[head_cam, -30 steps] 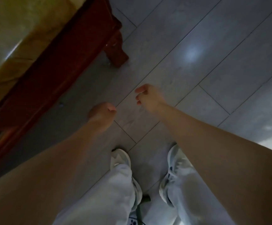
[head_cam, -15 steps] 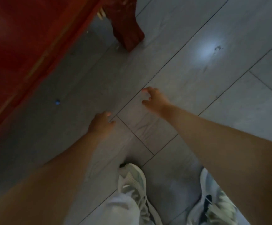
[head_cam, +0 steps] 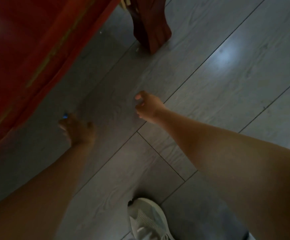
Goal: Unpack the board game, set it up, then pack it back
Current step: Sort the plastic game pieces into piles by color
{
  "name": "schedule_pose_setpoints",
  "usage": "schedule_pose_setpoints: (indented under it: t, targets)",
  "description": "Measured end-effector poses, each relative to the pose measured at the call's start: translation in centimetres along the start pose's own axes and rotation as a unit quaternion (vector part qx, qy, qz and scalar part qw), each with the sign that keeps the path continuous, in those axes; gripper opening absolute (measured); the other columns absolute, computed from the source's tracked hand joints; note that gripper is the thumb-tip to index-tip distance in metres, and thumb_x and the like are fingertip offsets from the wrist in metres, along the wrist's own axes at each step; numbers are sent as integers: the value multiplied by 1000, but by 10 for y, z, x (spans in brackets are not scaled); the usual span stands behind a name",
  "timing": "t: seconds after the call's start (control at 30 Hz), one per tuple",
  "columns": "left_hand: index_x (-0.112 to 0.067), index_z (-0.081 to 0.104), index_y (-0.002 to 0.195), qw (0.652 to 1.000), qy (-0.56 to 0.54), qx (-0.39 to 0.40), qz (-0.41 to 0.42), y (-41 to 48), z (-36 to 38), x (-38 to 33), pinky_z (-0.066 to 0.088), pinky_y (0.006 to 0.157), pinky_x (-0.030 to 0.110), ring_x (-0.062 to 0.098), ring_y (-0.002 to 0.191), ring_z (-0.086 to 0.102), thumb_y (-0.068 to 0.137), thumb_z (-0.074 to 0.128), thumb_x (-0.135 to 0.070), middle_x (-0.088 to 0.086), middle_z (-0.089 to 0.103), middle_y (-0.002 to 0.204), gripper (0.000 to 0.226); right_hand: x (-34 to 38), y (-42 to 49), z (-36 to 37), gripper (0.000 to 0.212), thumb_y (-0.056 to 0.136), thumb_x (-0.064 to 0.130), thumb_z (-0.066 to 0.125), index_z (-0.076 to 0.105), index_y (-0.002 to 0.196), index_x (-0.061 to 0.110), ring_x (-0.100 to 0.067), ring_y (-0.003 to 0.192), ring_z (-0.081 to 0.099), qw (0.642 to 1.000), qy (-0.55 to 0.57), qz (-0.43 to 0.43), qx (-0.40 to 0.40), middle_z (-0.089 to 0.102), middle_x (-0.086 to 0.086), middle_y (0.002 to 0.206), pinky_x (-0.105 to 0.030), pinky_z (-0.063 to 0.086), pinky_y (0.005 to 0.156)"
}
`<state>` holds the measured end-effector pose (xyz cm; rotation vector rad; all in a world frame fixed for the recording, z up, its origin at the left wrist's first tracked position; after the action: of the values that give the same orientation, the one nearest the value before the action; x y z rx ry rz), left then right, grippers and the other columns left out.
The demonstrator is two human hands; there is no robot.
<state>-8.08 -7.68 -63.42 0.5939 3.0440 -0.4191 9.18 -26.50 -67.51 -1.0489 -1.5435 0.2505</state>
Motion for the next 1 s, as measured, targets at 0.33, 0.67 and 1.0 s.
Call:
schedule_pose_setpoints:
  t: [0.33, 0.67, 1.0]
  targets:
    - [8, 52, 127, 999, -23, -31, -30, 29, 9, 31, 35, 99, 47, 48, 116, 45, 85, 60, -2, 35, 45, 130, 44, -9, 10, 0, 38, 87, 7, 44, 54, 121, 21, -29, 98, 66, 999, 34, 5, -17, 67, -12, 109, -45, 54, 89]
    - [2, 56, 115, 994, -111, -23, -3, 15, 22, 2, 46, 82, 41, 41, 100, 59, 87, 61, -2, 28, 60, 112, 29, -11, 4, -3, 35, 91, 6, 40, 54, 122, 17, -27, 93, 67, 998, 54, -6, -27, 66, -12, 109, -42, 57, 84]
    - [-3, 66, 89, 978, -174, 110, 39, -34, 43, -69, 49, 75, 37, 31, 82, 62, 93, 58, -38, 15, 67, 87, 36, -26, -12, -7, 28, 93, 9, 45, 59, 116, 13, -29, 101, 64, 999, 42, 20, -24, 65, -12, 109, -45, 54, 91]
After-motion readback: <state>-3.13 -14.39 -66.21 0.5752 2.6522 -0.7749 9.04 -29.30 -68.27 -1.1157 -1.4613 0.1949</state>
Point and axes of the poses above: each hand's wrist, its own y-axis towards the middle knuckle, its own z-axis out of the palm, x = y × z, the point moved 10 cm from there along y, towards the middle knuckle
